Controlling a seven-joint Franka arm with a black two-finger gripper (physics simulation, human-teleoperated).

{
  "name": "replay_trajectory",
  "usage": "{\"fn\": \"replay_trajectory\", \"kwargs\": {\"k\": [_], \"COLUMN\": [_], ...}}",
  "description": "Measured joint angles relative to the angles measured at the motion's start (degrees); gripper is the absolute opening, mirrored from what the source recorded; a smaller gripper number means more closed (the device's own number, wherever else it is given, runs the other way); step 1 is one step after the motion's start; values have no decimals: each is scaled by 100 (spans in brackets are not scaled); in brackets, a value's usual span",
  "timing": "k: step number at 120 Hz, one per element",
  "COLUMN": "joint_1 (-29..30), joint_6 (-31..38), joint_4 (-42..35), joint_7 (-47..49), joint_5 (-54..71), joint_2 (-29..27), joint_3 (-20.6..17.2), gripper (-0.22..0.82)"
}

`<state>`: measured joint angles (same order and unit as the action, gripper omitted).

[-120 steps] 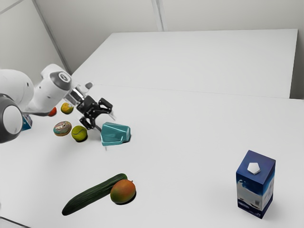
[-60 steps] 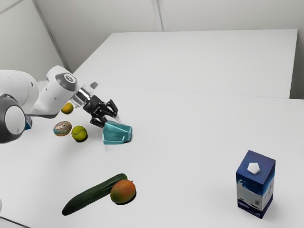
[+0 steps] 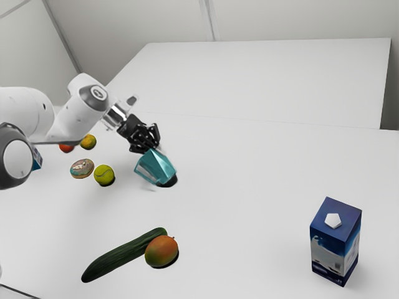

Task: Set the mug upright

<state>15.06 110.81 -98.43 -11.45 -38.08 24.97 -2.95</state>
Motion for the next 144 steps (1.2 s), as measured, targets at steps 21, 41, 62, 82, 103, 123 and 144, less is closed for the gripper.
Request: {"fn": "replay_trajectory", "kwargs": {"k": [21, 41, 62, 82, 103, 123, 144], "joint_1": [-372, -760, -874, -872, -914, -917, -959], "joint_6": [6, 42, 454, 868, 1171, 1511, 1949], "joint_4": [-46, -312, -724, -1057, -1367, -1569, -1781], "joint_7": [166, 511, 1021, 1563, 2189, 2679, 3097], "joint_5": [1163, 2385, 3435, 3939, 4328, 4598, 4933], "joint_2": [-525, -983, -1216, -1408, -1602, -1630, -1600], "joint_3": [-1, -55, -321, -541, -738, -764, -768], "gripper": [-18, -18, -18, -18, -18, -18, -18]}}
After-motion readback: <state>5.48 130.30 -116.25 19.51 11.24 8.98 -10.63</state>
